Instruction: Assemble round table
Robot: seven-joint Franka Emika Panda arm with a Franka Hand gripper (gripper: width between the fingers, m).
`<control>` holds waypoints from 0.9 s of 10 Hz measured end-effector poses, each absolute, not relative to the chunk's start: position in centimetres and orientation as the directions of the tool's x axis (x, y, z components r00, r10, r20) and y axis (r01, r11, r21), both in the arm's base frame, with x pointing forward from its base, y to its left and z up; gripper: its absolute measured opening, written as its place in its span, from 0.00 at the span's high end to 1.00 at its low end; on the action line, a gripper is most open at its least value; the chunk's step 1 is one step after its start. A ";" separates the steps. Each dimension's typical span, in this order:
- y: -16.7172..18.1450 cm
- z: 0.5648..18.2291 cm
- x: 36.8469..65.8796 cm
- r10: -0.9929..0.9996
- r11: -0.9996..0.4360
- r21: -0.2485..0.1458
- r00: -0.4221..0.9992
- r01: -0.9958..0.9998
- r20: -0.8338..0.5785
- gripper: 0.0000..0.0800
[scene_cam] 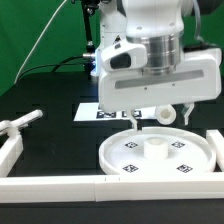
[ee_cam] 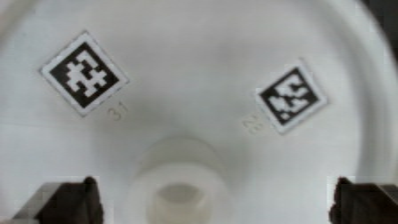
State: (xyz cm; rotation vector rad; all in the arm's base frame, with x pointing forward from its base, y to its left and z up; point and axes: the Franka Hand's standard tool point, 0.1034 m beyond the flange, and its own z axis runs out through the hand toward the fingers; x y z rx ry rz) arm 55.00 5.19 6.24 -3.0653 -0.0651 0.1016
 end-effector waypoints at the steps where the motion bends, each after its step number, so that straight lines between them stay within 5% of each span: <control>1: 6.0 6.8 54.6 0.017 -0.997 -0.073 0.997 0.011 -0.073 0.19; 6: 7.7 6.6 53.2 0.035 -0.996 -0.090 0.941 0.005 -0.337 0.19; 9: 8.0 5.6 46.1 -0.160 -0.985 0.045 0.799 -0.165 -0.580 0.19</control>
Offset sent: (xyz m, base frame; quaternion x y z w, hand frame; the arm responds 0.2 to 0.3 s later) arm 0.0000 0.0000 0.0000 0.0000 -0.1938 0.0000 0.9810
